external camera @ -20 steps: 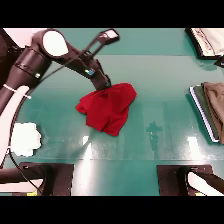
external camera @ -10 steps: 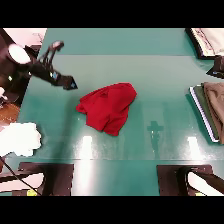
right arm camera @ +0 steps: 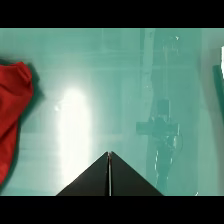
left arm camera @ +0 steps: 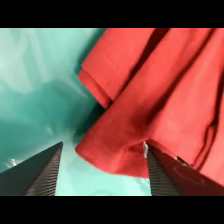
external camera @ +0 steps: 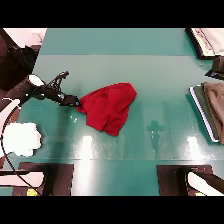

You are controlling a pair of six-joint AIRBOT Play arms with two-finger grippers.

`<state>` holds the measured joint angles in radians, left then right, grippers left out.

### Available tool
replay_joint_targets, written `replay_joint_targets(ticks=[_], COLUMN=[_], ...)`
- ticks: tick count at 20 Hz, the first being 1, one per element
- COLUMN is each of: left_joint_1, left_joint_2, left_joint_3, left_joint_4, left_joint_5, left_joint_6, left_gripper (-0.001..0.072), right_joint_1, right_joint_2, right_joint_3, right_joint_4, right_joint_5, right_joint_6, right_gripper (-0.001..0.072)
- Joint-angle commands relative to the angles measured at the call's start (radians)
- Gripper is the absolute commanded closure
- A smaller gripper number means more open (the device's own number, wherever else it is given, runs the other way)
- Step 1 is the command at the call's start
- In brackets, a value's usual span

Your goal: Fold the shirts.

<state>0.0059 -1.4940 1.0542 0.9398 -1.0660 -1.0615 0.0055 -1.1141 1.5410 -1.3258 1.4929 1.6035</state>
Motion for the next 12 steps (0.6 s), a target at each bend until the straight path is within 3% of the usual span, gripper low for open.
replay_joint_targets(ticks=[1, 4, 5, 6, 7, 12], left_joint_1=[0.002, 0.002, 0.002, 0.002, 0.002, 0.002], left_joint_2=[-0.032, -0.032, -0.032, -0.031, -0.031, 0.055], left_joint_3=[-0.014, -0.014, -0.013, -0.011, -0.003, 0.162], left_joint_4=[-0.031, -0.049, -0.048, -0.048, -0.045, 0.020], left_joint_5=[0.002, -0.019, -0.033, -0.054, -0.071, -0.147], left_joint_6=[0.023, 0.023, 0.023, 0.023, 0.026, 0.021], left_gripper=[0.0106, 0.0108, 0.0241, 0.0603, 0.0685, 0.0685], right_joint_1=[0.002, 0.027, 0.039, 0.052, 0.060, 0.142], right_joint_2=[0.000, 0.000, 0.000, 0.000, 0.000, 0.000], right_joint_3=[0.000, 0.000, 0.000, 0.000, 0.000, -0.025], right_joint_4=[0.001, -0.001, -0.001, -0.002, -0.002, 0.039], right_joint_5=[0.002, -0.002, -0.006, -0.011, -0.020, -0.037], right_joint_6=[0.005, 0.005, 0.005, 0.005, 0.005, 0.005], right_gripper=[0.0694, 0.0693, 0.0694, 0.0694, 0.0694, 0.0693])
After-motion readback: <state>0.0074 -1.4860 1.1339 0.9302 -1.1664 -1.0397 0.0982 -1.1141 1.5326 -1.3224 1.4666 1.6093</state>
